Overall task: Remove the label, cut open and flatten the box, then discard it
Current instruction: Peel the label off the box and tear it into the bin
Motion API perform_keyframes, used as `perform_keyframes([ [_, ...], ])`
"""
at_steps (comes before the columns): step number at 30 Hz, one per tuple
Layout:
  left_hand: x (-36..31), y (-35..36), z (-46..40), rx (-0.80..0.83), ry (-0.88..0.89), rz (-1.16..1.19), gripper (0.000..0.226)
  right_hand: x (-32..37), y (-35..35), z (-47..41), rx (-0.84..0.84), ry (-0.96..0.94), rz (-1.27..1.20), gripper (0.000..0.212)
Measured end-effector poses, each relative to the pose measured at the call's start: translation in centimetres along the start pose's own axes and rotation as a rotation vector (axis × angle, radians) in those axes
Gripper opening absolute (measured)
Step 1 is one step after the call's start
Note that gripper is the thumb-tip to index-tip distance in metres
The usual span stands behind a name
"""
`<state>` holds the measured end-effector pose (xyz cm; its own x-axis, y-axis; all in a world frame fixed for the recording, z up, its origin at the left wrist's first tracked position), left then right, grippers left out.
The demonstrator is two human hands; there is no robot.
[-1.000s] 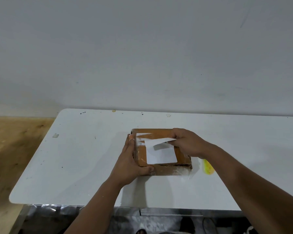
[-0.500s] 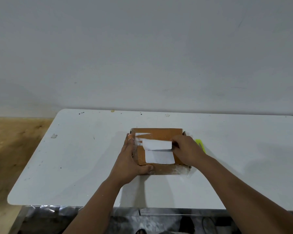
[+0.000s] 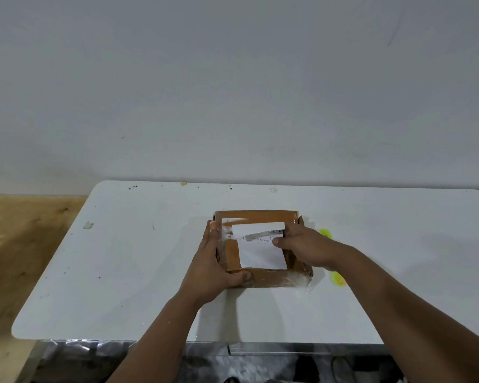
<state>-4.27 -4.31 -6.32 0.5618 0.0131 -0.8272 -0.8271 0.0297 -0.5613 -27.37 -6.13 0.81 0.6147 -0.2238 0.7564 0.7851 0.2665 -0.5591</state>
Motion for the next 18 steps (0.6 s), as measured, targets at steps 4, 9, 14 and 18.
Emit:
perform_keyframes([
  [4, 0.1, 0.0, -0.1, -0.005, 0.010, -0.002, 0.132, -0.2, -0.1, 0.1, 0.018, 0.068, -0.153, 0.020],
  [9, 0.1, 0.0, 0.0, -0.026, 0.002, 0.007, 0.132, 0.4, -0.2, 0.4, -0.022, 0.071, -0.182, 0.024],
  [14, -0.1, -0.1, 0.1, -0.005, 0.004, 0.003, 0.136, 0.0, 0.9, 1.1, -0.116, -0.077, 0.213, 0.039],
  [18, -0.3, -0.1, 0.1, -0.005, -0.009, -0.007, 0.139, 0.0, 1.8, 1.3, -0.242, -0.141, 0.330, 0.017],
])
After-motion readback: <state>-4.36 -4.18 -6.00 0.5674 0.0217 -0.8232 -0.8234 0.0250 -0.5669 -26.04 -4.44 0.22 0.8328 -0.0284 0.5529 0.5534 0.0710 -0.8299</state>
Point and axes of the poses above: each hand's wrist, its own z-axis away from the middle knuckle, its own y-axis out of the palm, x = y × z, the point moved 1 cm from there along -z, towards the middle knuckle, and after that the axes turned 12 degrees about -x, right-handed, at the moved point
